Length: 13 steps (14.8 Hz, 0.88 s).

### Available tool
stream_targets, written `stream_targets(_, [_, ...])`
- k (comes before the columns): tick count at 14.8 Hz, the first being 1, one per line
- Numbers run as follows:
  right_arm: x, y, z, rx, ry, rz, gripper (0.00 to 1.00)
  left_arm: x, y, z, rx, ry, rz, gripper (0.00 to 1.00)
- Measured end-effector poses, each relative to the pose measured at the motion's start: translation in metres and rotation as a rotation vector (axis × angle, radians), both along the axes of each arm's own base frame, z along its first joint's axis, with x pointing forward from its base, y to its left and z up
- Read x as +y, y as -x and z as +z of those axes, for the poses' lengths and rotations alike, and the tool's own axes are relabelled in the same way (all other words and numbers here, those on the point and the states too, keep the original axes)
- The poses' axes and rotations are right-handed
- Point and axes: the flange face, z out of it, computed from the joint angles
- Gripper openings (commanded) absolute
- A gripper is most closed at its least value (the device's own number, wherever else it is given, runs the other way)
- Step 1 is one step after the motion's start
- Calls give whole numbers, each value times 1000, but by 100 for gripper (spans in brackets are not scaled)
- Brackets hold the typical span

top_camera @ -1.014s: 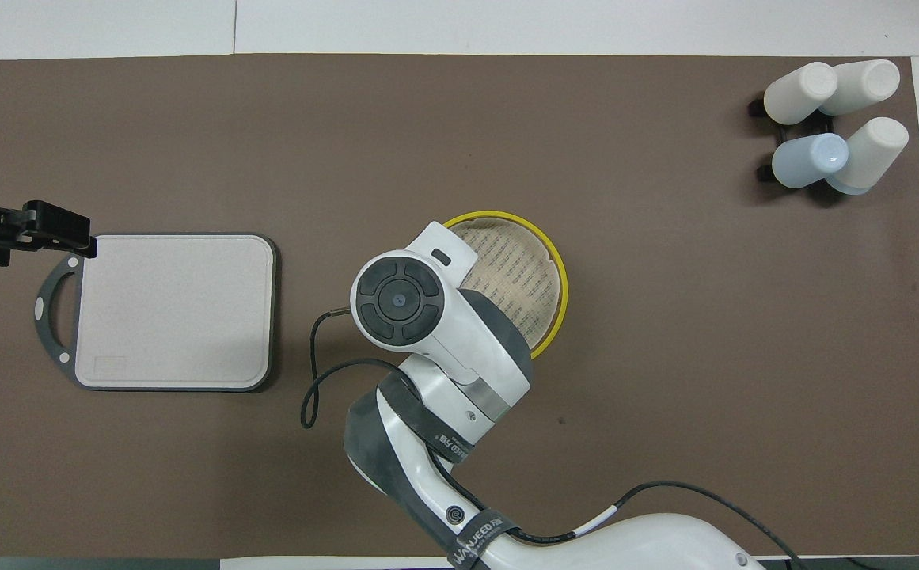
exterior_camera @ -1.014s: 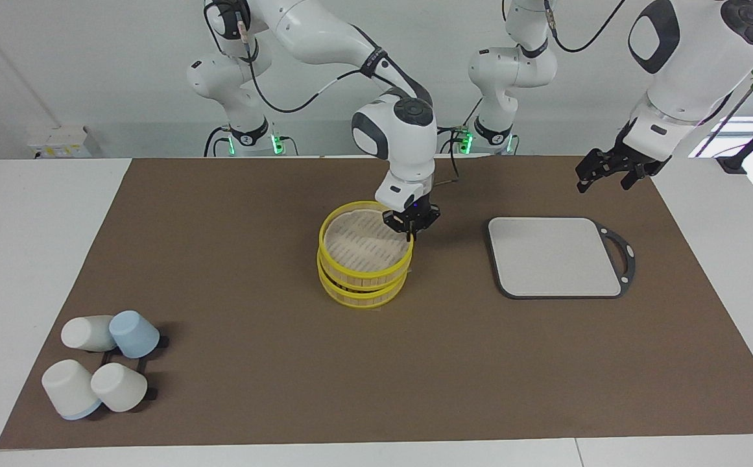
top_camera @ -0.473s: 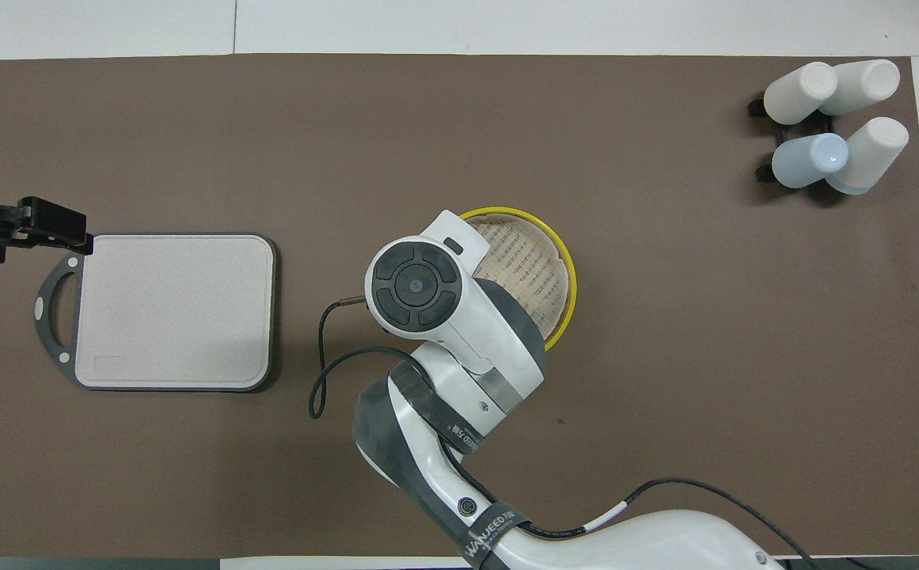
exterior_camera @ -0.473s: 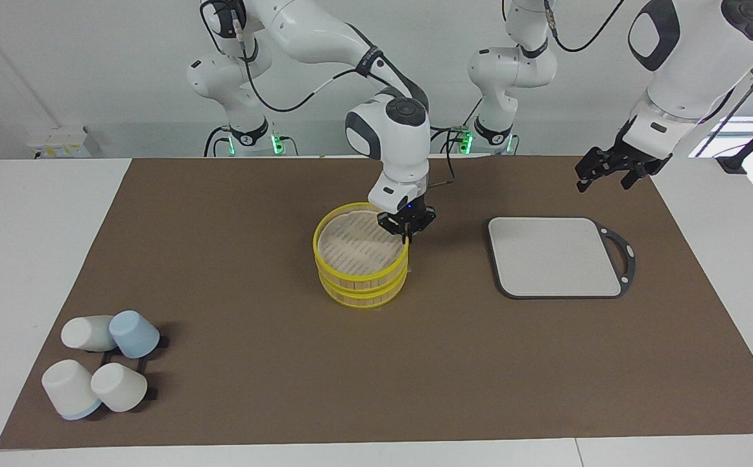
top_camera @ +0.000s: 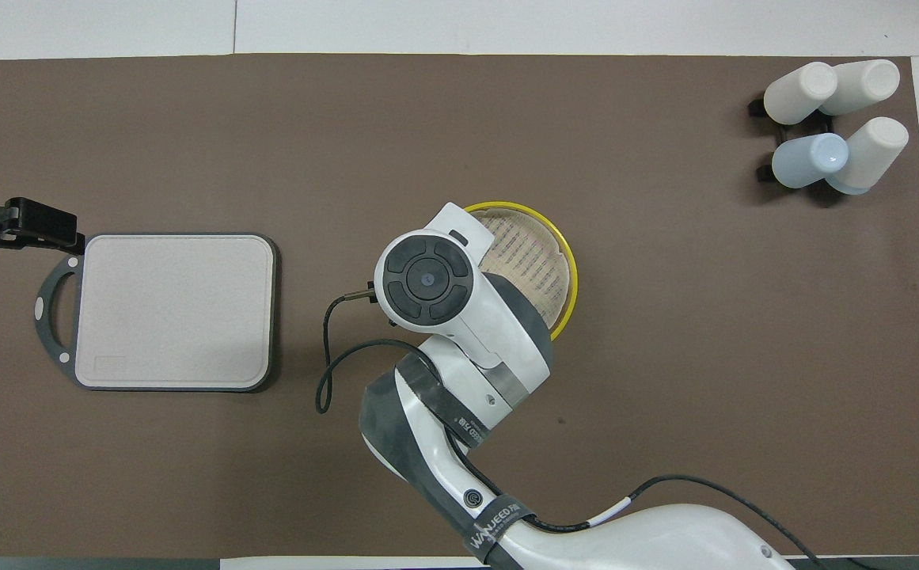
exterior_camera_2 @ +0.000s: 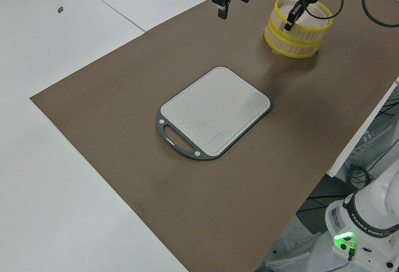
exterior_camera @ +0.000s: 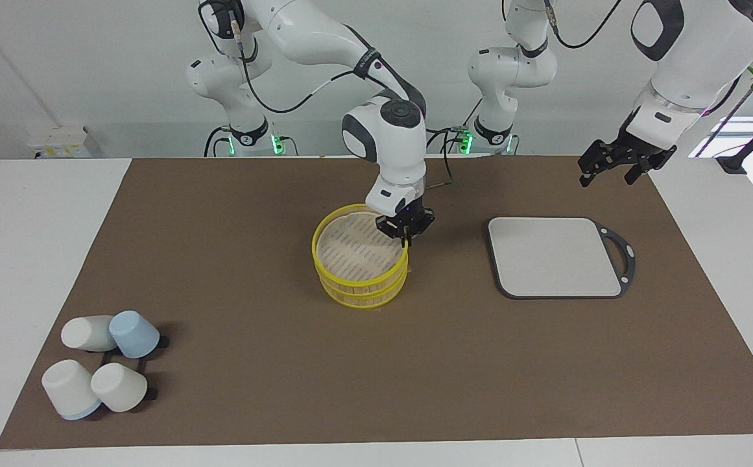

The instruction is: Place bun in steamer

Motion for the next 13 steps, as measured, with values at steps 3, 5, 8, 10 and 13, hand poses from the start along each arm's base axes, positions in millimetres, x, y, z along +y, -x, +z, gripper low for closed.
stream_targets(3, [2, 2, -4, 3, 2, 4, 0, 0, 0, 0, 0, 0, -1, 100])
stream_targets(5, [3, 2, -6, 1, 1, 5, 0, 0, 0, 0, 0, 0, -1, 100])
stream_targets(8, [3, 2, -6, 1, 1, 5, 14, 0, 0, 0, 0, 0, -1, 100])
stream_targets(10, [2, 2, -7, 2, 2, 5, 100, 0, 0, 0, 1, 0, -1, 100])
stream_targets(13, [4, 4, -10, 1, 12, 13, 100, 1, 0, 0, 1, 0, 0, 100])
